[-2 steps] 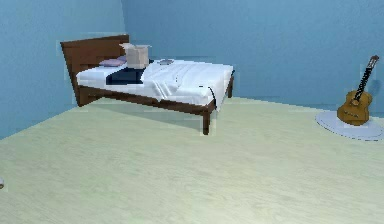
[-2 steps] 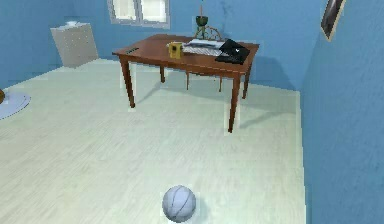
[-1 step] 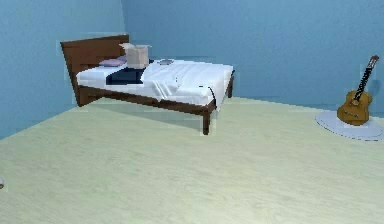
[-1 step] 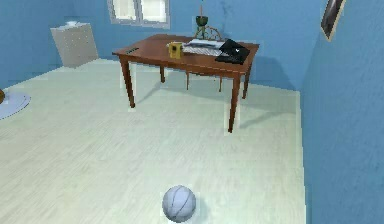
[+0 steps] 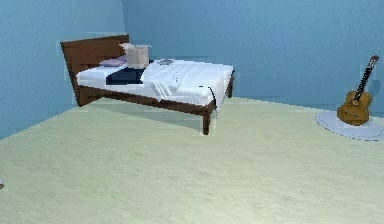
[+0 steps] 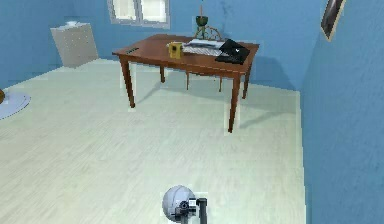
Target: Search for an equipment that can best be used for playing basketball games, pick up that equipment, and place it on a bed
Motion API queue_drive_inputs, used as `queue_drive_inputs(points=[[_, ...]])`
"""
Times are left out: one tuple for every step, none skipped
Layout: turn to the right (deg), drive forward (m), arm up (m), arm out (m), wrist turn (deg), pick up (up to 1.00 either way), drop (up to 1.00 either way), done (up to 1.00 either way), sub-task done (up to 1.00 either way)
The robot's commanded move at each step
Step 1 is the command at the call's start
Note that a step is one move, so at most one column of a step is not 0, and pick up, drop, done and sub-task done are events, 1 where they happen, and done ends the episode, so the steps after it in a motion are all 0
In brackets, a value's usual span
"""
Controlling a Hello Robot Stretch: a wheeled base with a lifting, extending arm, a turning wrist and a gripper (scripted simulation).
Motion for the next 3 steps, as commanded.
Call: queue_drive_inputs(points=[[0.0, 0.0, 0.0, 0.0, 45.0, 0.0, 0.0, 0.0, 0.0], [0.0, 0.0, 0.0, 0.0, 45.0, 0.0, 0.0, 0.0, 0.0], [0.0, 0.0, 0.0, 0.0, 45.0, 0.0, 0.0, 0.0, 0.0]])
